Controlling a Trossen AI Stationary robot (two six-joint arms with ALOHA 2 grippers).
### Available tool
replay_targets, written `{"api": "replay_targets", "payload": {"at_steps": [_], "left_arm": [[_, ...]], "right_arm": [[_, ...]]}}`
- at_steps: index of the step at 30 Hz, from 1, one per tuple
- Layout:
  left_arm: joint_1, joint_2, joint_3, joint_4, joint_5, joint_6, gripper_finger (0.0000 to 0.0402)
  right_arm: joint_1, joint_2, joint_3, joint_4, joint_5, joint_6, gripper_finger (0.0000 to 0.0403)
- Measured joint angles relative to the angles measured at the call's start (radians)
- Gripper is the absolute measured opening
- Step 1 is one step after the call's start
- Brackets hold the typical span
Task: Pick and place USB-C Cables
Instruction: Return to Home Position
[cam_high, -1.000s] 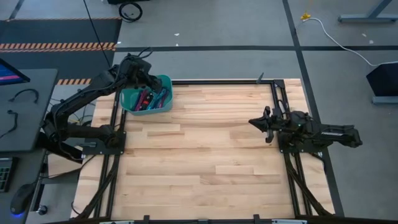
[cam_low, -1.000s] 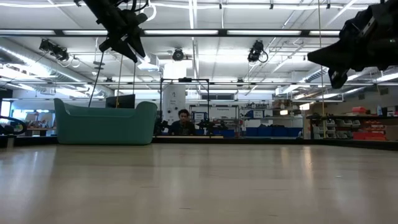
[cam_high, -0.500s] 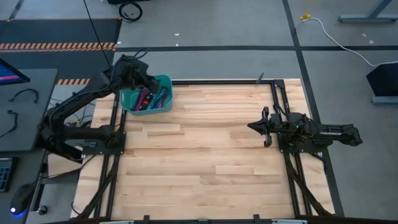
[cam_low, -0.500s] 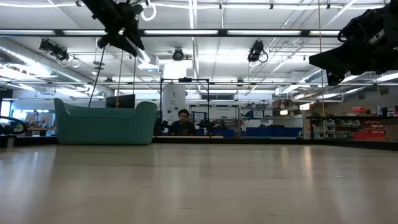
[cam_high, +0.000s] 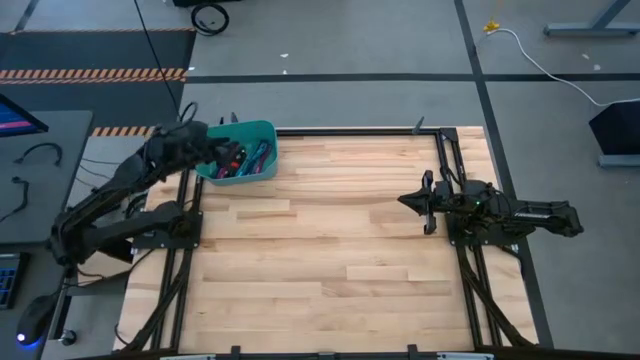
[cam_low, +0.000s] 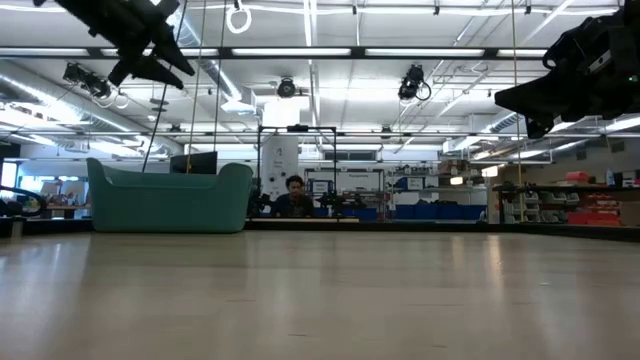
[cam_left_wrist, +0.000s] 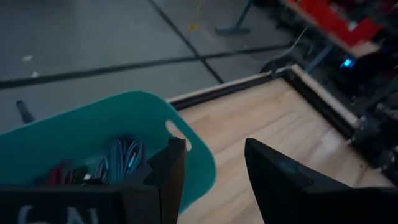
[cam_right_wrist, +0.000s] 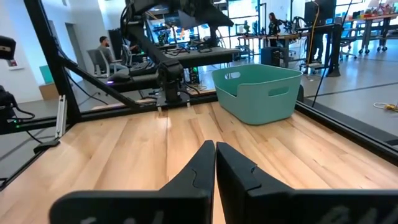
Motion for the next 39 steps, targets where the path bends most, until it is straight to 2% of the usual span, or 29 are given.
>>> {"api": "replay_targets", "payload": {"at_steps": [6, 14, 17, 30, 35, 39], "left_arm": [[-0.001, -0.07, -0.227, 0.311, 0.019, -0.006, 0.0172], [-0.053, -0.082, -0.45, 0.724, 0.324, -0.159, 0.0172], [-0.081, -0.081, -0.484, 0.745, 0.39, -0.176, 0.0172], [-0.12, -0.095, -0.506, 0.672, 0.383, -0.214, 0.0172], [-0.244, -0.263, -0.506, 0.583, 0.294, -0.159, 0.0172], [-0.35, -0.42, -0.506, 0.578, 0.219, 0.014, 0.0172]], "right_arm": [[0.0, 0.0, 0.0, 0.001, 0.0, 0.001, 0.0021], [0.0, 0.0, 0.0, 0.003, 0.0, 0.001, 0.0021], [0.0, 0.0, 0.0, 0.006, 0.0, 0.001, 0.002], [0.0, 0.0, 0.0, 0.007, 0.0, 0.001, 0.0021], [0.0, 0.0, 0.0, 0.008, 0.0, 0.001, 0.002], [0.0, 0.0, 0.0, 0.01, 0.0, 0.001, 0.0021]]}}
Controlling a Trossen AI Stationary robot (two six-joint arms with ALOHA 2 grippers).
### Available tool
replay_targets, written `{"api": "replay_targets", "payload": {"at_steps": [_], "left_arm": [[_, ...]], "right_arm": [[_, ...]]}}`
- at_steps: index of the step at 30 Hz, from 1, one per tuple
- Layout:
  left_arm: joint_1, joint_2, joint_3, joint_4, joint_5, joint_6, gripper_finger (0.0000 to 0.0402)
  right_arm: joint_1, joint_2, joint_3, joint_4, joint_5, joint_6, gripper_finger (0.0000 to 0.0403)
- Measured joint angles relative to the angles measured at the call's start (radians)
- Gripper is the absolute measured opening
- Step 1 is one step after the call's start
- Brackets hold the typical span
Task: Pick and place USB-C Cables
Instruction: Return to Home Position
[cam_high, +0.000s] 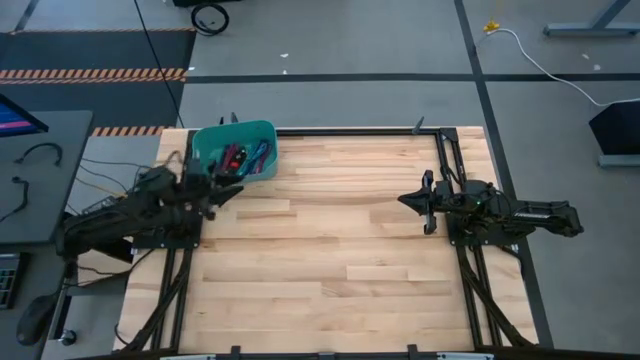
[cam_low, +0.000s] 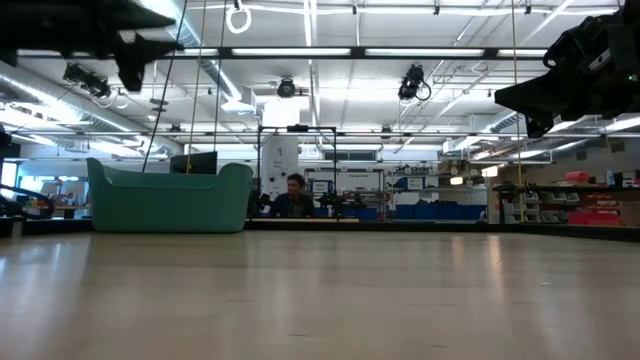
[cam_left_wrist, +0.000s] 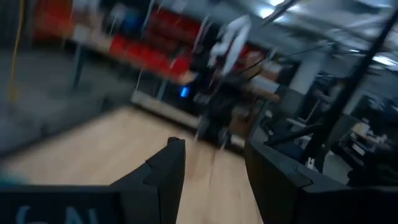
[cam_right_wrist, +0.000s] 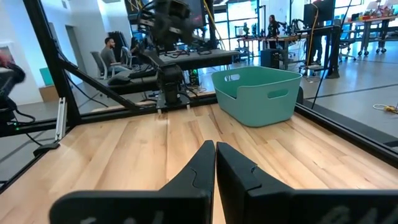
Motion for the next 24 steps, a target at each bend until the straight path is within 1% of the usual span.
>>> {"api": "replay_targets", "payload": {"at_steps": [4, 7, 10, 14, 16, 18, 22, 24], "left_arm": [[-0.104, -0.139, 0.0, -0.023, -0.075, 0.163, 0.0172], [-0.157, -0.213, 0.0, -0.061, -0.085, 0.213, 0.0172], [-0.187, -0.251, 0.0, -0.079, -0.093, 0.215, 0.0172], [-0.204, -0.249, -0.001, -0.077, -0.093, 0.27, 0.0172], [-0.206, -0.251, -0.033, -0.026, -0.093, 0.285, 0.0172], [-0.207, -0.251, -0.102, 0.059, -0.093, 0.291, 0.0172], [-0.206, -0.25, -0.275, 0.353, -0.091, 0.278, 0.0172], [-0.207, -0.251, -0.267, 0.318, -0.088, 0.278, 0.0172]], "right_arm": [[0.0, 0.0, 0.0, 0.001, 0.0, 0.0, 0.0021], [0.0, 0.0, 0.0, 0.003, 0.0, 0.0, 0.0021], [0.0, 0.0, 0.0, 0.003, 0.0, 0.0, 0.0021], [0.0, 0.0, 0.0, 0.003, 0.0, 0.0, 0.002], [0.0, 0.0, 0.0, 0.003, 0.0, 0.0, 0.002], [0.0, 0.0, 0.0, 0.003, 0.0, 0.0, 0.0021], [0.0, 0.0, 0.0, 0.003, 0.0, 0.0, 0.002], [0.0, 0.0, 0.0, 0.004, 0.0, 0.0, 0.0021]]}}
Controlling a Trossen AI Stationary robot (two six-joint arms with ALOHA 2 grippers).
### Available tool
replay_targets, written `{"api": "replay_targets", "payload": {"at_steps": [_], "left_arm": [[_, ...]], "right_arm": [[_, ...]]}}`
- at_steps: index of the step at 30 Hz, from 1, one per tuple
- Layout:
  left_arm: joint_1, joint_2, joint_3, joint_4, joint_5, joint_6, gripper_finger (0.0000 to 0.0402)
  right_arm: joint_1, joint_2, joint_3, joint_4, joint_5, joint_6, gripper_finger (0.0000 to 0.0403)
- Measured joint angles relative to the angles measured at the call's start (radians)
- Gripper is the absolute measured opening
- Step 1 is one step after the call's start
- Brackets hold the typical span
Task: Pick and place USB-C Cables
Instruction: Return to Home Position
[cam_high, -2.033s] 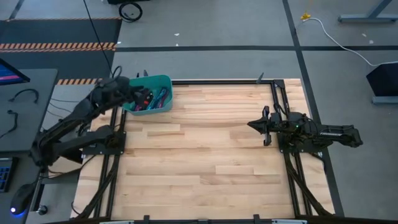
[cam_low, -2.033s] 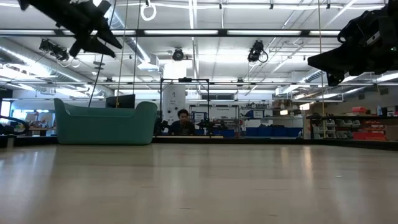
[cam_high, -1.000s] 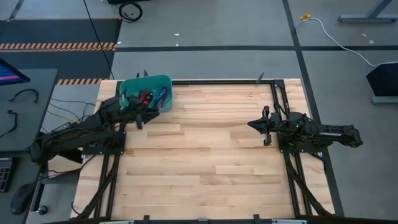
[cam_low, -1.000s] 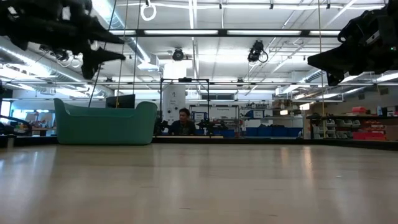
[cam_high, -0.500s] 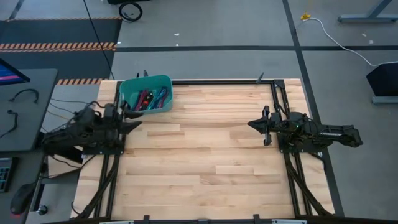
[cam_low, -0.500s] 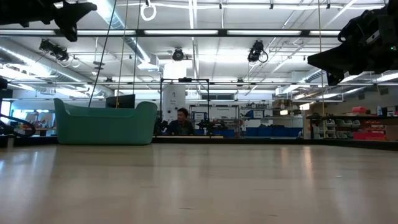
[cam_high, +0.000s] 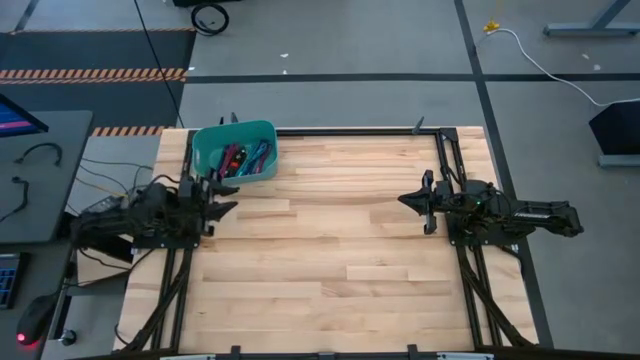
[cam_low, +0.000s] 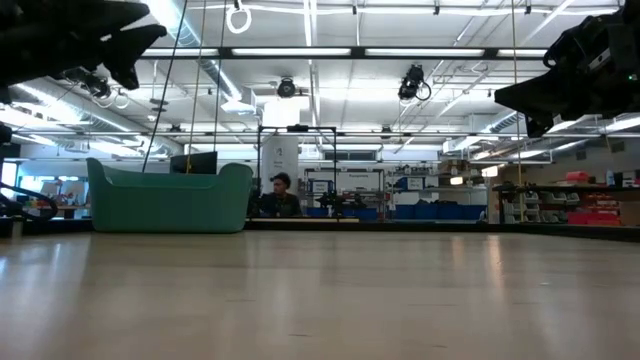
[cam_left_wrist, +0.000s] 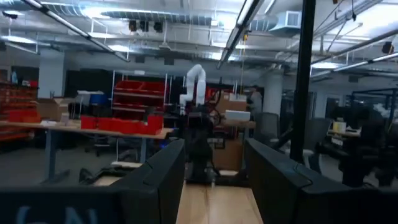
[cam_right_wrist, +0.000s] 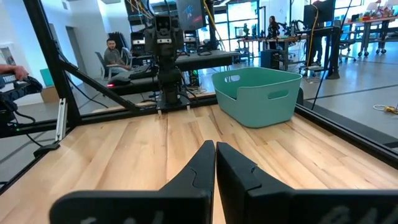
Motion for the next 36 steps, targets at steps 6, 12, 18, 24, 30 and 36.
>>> {"api": "replay_targets", "payload": {"at_steps": [6, 12, 18, 24, 30, 36], "left_arm": [[-0.012, -0.001, -0.011, -0.065, -0.005, 0.105, 0.0172], [-0.063, -0.002, -0.011, -0.31, -0.071, 0.03, 0.0172], [-0.087, -0.002, -0.011, -0.334, -0.098, 0.141, 0.0172], [-0.088, -0.002, -0.012, -0.313, -0.098, 0.18, 0.0172], [-0.088, -0.002, -0.012, -0.205, -0.097, 0.131, 0.0172], [-0.088, 0.004, -0.012, -0.155, -0.097, 0.109, 0.0172]], "right_arm": [[0.0, 0.0, 0.0, 0.001, 0.0, 0.0, 0.002], [0.0, 0.0, 0.0, 0.001, 0.0, 0.0, 0.0022], [0.0, 0.0, 0.0, 0.0, 0.0, 0.0, 0.0022], [0.0, 0.0, 0.0, 0.001, 0.0, 0.0, 0.0022], [0.0, 0.0, 0.0, 0.001, 0.0, 0.0, 0.0022], [0.0, 0.0, 0.0, 0.0, 0.0, 0.0, 0.0023]]}}
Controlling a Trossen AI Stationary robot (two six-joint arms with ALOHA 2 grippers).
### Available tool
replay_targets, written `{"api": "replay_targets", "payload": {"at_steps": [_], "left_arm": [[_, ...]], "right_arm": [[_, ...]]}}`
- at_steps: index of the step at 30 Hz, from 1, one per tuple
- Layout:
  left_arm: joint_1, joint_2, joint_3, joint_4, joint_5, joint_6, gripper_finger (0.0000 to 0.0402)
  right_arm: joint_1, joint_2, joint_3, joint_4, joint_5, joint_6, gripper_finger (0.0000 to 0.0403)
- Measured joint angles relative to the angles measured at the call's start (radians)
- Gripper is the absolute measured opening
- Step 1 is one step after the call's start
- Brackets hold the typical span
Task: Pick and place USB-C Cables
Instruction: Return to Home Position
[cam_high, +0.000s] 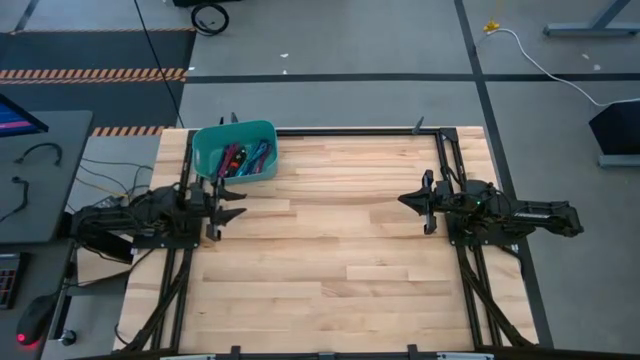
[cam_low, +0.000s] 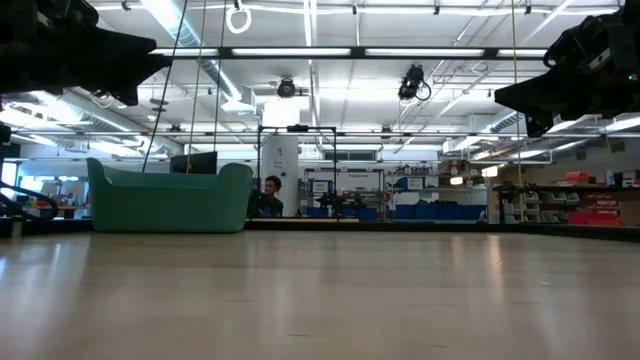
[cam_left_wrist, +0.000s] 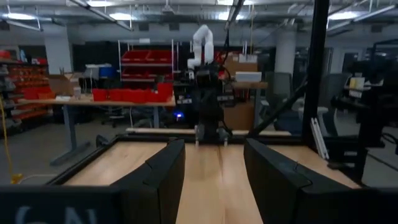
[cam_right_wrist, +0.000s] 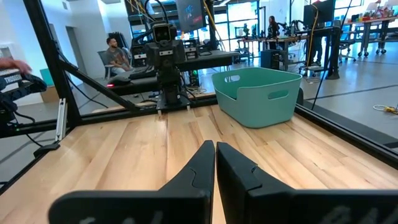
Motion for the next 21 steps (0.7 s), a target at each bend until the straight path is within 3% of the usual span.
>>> {"api": "replay_targets", "payload": {"at_steps": [10, 13, 18, 21], "left_arm": [[0.002, 0.005, 0.0, -0.055, -0.048, -0.007, 0.0159], [0.002, 0.005, 0.0, -0.13, -0.048, -0.007, 0.0118], [0.002, 0.012, 0.0, -0.169, -0.033, 0.006, 0.0017], [0.002, 0.025, 0.0, -0.18, -0.008, 0.034, 0.0008]], "right_arm": [[0.0, 0.0, 0.0, 0.0, 0.0, 0.0, 0.0023], [0.0, 0.0, 0.0, 0.0, 0.0, 0.0, 0.0023], [0.0, 0.0, 0.0, 0.0, 0.0, 0.0, 0.0023], [0.0, 0.0, 0.0, 0.0, 0.0, 0.0, 0.0023]]}}
